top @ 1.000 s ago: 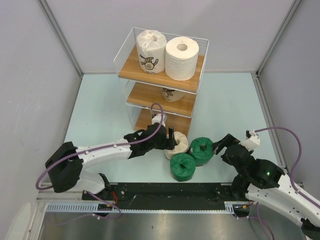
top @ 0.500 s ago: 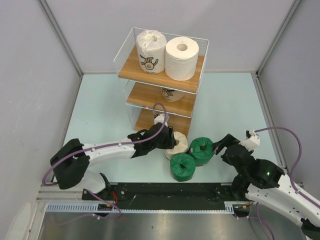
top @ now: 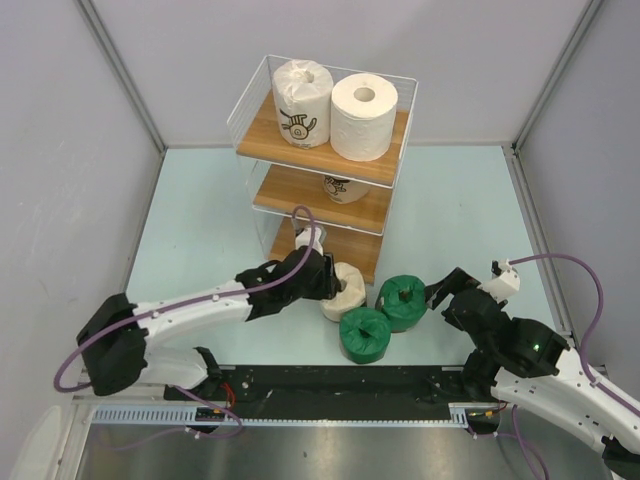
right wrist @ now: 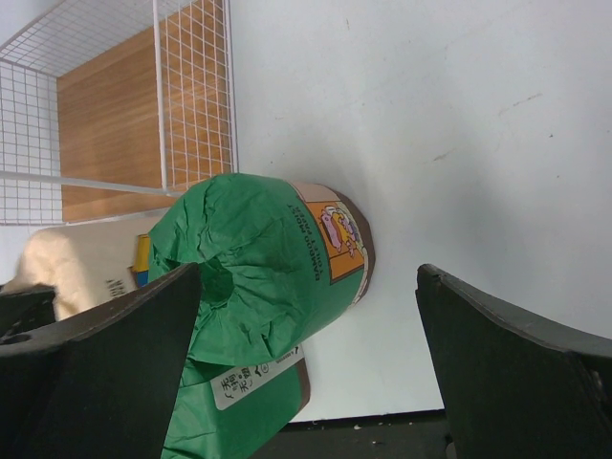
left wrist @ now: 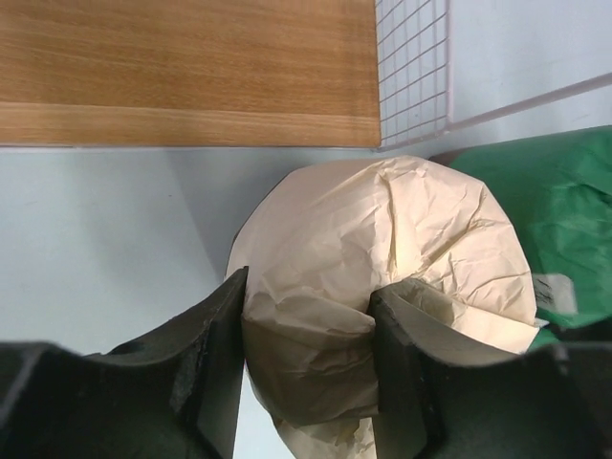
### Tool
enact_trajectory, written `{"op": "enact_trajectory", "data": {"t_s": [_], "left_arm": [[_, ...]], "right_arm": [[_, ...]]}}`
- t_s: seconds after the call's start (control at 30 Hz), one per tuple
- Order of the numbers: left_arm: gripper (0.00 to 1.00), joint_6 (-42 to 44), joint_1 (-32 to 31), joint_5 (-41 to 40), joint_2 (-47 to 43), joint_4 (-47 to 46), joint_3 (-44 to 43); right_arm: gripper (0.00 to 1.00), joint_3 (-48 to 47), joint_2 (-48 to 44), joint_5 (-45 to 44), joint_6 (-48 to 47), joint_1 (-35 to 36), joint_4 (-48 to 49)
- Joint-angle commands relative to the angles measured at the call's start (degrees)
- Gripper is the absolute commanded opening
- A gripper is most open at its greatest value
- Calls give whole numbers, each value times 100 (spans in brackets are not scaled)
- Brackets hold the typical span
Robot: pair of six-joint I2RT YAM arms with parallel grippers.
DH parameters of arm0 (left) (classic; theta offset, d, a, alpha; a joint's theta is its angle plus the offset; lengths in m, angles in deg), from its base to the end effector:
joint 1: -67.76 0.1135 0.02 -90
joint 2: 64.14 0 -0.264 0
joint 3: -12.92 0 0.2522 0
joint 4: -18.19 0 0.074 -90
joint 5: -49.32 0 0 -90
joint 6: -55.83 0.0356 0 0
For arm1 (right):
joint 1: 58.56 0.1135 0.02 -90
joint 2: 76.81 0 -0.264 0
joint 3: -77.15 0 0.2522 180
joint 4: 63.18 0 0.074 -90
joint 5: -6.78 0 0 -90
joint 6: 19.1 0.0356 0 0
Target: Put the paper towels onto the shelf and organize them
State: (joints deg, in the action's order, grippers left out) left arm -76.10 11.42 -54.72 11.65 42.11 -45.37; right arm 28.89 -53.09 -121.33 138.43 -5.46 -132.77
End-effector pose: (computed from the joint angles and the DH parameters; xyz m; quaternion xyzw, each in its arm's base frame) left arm 0.1608 -0.2259 0.2218 0.0636 0.9038 -0.2359 0.3514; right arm 0.0655 0.0506 0.2522 0.2335 0.8508 0.1645 0.4410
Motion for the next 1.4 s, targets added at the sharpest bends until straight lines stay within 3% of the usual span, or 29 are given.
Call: {"op": "enact_trajectory", "data": {"t_s": [0.0, 0.37, 0.67, 0.93, 1.37], "left_arm": [[50, 62, 0, -378, -968, 408, -196], [50, 378, 17, -1556, -2787, 1480, -942], [50, 1116, 140, -2743, -2860, 1604, -2058], [50, 1415, 1360, -1849, -2447, 1244, -2455], [50, 1521, 1836, -1153, -1620, 594, -2859]], "right_arm": [[100, 40, -8, -162, 173, 16, -15], [100, 31, 27, -153, 173, 16, -7], [100, 31, -17, -118, 173, 16, -15], [100, 31, -35, -144, 164, 7, -15], [100, 31, 27, -206, 147, 7, -15]]}}
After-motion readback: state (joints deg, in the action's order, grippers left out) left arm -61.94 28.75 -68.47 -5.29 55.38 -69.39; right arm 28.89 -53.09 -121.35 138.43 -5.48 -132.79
